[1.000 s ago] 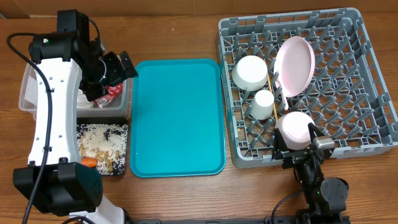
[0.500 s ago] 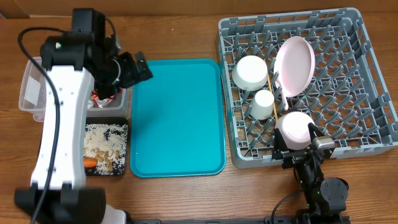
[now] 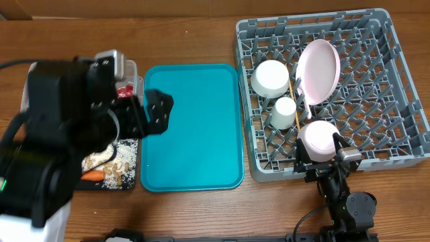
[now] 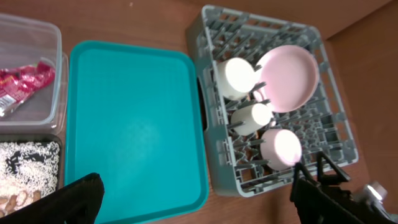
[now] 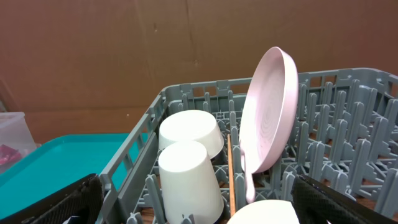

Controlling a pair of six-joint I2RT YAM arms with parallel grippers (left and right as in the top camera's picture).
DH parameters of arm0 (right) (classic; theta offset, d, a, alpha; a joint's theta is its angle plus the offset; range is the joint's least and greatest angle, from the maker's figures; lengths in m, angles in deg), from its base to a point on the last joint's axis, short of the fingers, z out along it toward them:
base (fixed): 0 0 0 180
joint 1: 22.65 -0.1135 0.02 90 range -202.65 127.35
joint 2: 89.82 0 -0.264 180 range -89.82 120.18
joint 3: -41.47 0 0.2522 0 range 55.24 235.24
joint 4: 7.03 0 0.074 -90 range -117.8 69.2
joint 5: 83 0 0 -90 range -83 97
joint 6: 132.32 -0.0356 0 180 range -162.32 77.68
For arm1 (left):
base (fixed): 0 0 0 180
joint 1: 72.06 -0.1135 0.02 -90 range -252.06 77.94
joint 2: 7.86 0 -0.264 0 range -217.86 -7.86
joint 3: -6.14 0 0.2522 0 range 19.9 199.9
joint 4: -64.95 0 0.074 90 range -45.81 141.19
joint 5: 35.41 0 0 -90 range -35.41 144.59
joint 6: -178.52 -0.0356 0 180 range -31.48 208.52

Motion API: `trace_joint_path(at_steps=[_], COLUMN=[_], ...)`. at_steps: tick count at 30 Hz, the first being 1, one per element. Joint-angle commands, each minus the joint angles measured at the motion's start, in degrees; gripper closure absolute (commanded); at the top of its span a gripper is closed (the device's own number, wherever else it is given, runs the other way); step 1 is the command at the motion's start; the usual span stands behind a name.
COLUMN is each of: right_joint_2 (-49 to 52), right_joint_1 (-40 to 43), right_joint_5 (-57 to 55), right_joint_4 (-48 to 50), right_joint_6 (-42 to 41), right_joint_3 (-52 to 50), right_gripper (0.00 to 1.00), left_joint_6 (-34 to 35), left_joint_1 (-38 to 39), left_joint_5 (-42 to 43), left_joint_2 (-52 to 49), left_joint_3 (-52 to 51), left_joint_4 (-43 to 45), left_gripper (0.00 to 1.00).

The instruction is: Sort waste into correct bins and load items into the dishwasher

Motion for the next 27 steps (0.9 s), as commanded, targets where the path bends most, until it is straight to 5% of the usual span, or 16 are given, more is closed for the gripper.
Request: trace_joint_path(at_steps=[1, 9, 19, 27], right_joint_2=[-0.57, -0.57, -0.57, -0.57], right_joint_1=[-0.26, -0.26, -0.26, -0.26], right_joint_5=[-0.55, -0.55, -0.55, -0.55], right_joint_4=[0.17, 0.17, 0.17, 0.17], right_joint_6=[-0.04, -0.04, -0.04, -0.04], right_joint_3=[-0.61, -0.61, -0.61, -0.61], right_gripper=[0.00, 0.00, 0.00, 0.00], left_joint_6=[0.22, 0.26, 0.24, 3.39], left_joint_1=[0.09, 0.07, -0.85, -3.39], left_joint_5=[0.22, 0.26, 0.20, 0.24], left_joint_2=[4.90, 15.17, 27.12, 38.23], left_joint_3=[0.63, -7.10, -33.03, -56.89], left_joint_4=[0.07, 0.09, 0.59, 24.00], left_gripper=[0.00, 0.00, 0.00, 0.00])
